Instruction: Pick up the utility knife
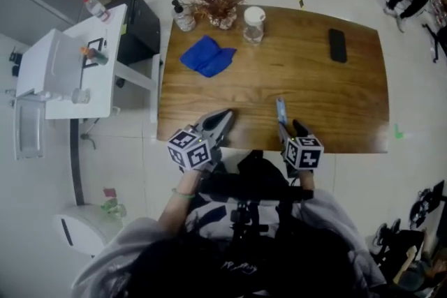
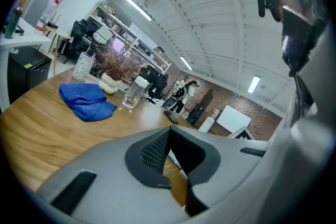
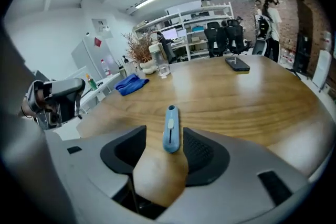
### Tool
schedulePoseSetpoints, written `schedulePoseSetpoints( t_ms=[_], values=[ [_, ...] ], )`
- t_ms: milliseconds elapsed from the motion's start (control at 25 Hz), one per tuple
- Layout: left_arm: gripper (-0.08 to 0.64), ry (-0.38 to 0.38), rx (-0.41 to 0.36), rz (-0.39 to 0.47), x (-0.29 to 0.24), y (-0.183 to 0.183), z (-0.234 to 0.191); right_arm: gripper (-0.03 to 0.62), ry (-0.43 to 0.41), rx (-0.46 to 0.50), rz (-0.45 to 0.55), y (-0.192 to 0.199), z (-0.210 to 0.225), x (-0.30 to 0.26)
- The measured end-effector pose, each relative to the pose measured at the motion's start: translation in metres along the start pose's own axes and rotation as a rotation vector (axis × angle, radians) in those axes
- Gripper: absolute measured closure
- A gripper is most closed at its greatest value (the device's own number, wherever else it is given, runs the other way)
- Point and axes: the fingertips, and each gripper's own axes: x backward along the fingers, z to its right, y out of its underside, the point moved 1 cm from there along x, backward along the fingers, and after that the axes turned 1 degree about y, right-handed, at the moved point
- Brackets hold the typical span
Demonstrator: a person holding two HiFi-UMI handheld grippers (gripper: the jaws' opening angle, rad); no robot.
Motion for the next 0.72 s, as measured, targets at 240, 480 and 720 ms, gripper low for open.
schedulePoseSetpoints(
  t_ms=[240,480,720],
  values=[
    [0.554,-0.089,0.031,0.041,0.002,-0.002,-0.011,0.36,-0.029,0.071,-0.066,-0.009,0.003,-0.034],
    [0.554,-0.106,0.026,0.056,-0.004,-0.005,-0.009,0.36,-0.017,0.155,-0.104,-0.011,0.004,-0.058],
    [0.554,-0.127,0.024,0.046,-0.003,-0.003,-0.013,0.426,0.04,0.319,-0.119,-0.014,0.003,-0.062]
  ],
)
